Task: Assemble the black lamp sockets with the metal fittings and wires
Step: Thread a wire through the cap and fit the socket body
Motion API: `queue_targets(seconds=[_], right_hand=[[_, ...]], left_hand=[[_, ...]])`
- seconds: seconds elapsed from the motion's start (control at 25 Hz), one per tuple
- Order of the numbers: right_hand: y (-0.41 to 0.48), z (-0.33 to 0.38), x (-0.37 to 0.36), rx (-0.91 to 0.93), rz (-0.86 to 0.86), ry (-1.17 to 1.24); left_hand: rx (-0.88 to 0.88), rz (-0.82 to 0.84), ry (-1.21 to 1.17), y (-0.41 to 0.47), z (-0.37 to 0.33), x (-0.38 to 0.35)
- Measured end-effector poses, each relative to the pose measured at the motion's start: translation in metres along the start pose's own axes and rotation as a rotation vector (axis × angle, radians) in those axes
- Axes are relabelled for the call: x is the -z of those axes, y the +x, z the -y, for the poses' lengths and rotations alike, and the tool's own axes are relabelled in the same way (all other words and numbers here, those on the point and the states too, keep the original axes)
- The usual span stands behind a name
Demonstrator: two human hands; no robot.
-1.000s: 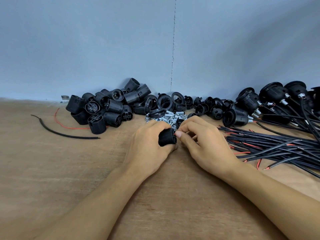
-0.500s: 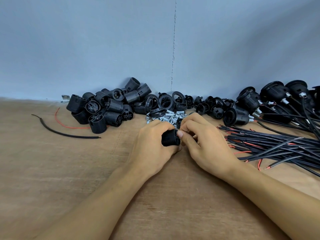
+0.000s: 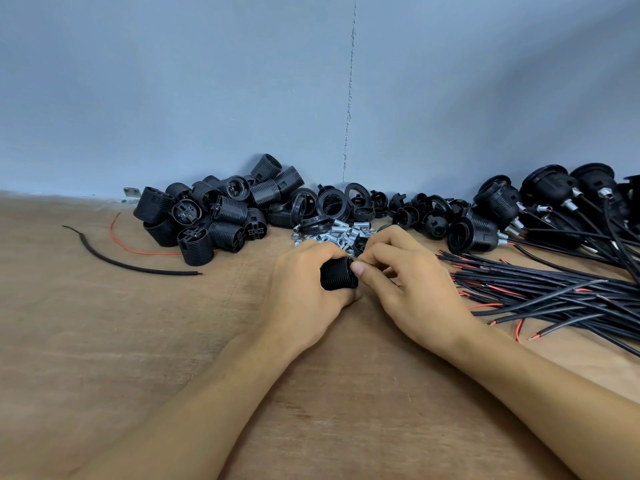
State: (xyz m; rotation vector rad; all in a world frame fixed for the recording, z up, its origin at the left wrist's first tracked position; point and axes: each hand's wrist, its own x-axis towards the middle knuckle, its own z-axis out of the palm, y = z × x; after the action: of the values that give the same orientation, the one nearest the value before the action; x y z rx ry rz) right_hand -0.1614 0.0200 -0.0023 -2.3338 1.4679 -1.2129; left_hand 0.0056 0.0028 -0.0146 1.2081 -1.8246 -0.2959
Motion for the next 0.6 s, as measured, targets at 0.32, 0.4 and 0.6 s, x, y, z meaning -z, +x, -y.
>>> queue_targets(seconds=[0.32, 0.4, 0.6], right_hand=[[0.0034, 0.0005, -0.0007, -0.053, -0.039, 0.042], [0.0043, 0.0011, -0.0007, -0.064, -0.019, 0.034], [0.0047, 0.0024, 0.0012, -0.081, 0.016, 0.073]], left_hand=[[0.021, -0.021, -0.002, 0.0000, 0.0009, -0.0006], [0.023, -0.012, -0.002, 0.0004, 0.0003, -0.0007], [0.000, -0.011, 0.010, -0.0002, -0.0045, -0.0020]])
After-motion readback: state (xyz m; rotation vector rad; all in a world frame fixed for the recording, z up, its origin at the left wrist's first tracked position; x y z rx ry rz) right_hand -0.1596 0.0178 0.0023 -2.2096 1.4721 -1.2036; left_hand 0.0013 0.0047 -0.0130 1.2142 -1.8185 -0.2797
